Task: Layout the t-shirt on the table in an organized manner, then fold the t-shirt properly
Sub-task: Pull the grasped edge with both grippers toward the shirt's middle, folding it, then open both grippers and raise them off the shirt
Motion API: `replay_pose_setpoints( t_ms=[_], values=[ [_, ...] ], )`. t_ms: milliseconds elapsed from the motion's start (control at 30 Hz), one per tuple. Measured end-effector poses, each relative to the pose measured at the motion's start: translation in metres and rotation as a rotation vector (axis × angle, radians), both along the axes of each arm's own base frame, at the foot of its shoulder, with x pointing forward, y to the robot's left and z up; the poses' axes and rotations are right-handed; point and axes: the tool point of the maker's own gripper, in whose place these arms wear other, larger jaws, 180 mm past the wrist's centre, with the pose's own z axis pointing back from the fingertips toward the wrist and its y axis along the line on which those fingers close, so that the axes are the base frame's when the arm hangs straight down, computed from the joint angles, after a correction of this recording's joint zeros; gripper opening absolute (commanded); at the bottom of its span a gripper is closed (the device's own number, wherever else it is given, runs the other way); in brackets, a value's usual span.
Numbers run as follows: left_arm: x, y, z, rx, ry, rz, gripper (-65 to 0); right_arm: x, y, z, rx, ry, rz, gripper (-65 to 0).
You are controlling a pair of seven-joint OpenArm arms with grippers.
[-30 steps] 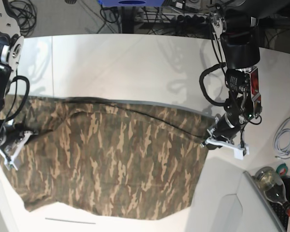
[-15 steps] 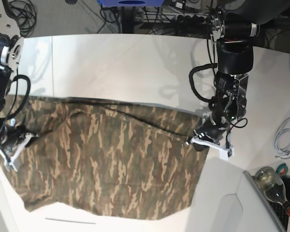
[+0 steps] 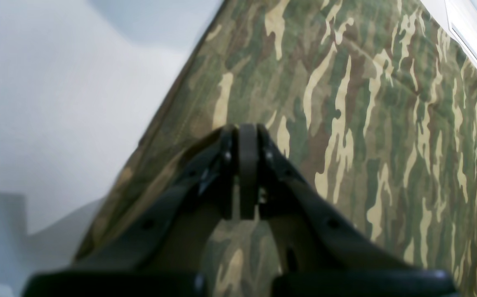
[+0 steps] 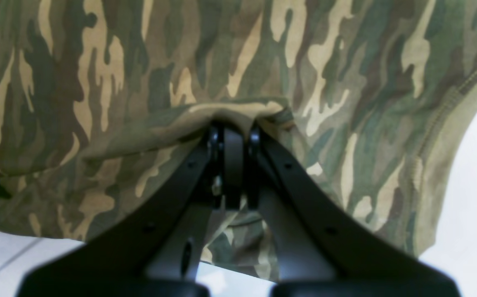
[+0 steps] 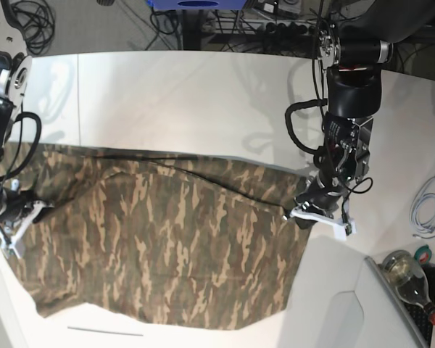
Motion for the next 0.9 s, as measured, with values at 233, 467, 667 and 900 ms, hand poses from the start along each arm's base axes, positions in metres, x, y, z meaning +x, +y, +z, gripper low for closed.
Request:
replay_pose_setpoints(
  t_ms=[233,467,667,900],
  values=[
    [0.000,0.003,0.000,0.000,0.000,0.007,-65.0,0.000,-0.001,0.000,-0.001,0.000,-0.001,-57.6],
    [-0.001,0.014,0.002,0.019,-0.002,0.013,-65.0,0.000,-0.001,0.001,0.000,-0.002,-0.004,-25.5],
    [0.003,0.055,0.041,0.005,-0.125,0.137,-34.4,-0.031,-0.052,0.030,-0.037,-0.007,-0.186,-24.5],
    [-0.055,0.131,0.060,0.083,-0.185,0.313,-27.6,-0.089,0.007,-0.004,0.045,0.065,-0.198,-24.5]
  ],
)
